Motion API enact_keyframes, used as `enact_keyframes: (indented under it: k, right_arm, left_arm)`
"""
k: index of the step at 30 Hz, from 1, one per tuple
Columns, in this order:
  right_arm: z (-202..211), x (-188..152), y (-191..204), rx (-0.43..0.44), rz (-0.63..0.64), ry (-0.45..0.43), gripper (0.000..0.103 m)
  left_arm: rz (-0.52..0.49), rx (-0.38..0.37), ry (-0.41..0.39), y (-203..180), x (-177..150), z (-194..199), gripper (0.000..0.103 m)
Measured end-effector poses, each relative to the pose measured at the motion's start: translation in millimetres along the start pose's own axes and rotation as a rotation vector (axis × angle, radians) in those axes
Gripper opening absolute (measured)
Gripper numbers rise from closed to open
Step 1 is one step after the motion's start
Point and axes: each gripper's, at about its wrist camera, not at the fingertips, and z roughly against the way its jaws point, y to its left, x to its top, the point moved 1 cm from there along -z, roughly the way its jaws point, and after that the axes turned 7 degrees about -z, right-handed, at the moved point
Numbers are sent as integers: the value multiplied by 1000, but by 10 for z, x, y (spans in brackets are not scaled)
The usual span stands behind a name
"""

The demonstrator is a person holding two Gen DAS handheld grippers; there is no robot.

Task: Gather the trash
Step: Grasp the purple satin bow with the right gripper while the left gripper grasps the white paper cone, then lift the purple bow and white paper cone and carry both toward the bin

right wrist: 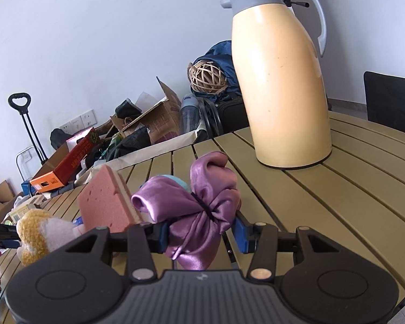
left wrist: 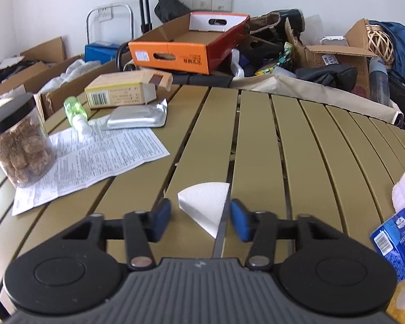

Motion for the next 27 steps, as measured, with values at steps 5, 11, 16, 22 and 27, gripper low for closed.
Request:
enact_keyframes:
  k: [5, 11, 16, 22, 27]
  right_arm:
    - [9, -1, -16, -1, -3, -2, 45]
    - [19, 5, -18, 5, -3, -4, 45]
    - [37, 0, -12, 18, -2, -4, 45]
    - [107, -14, -8, 40, 4, -10, 45]
    - [176, -33, 27, 59, 13, -13, 45]
  left_arm:
    - [13, -26, -15, 17, 2, 16, 32]
    - [4, -18, -28, -12, -4, 54, 30]
    - [-3, -2, -49, -34, -10, 163, 30]
    - [6, -7, -67, -86, -40, 356, 30]
    - [-10, -13, -83, -183, -93, 566, 30]
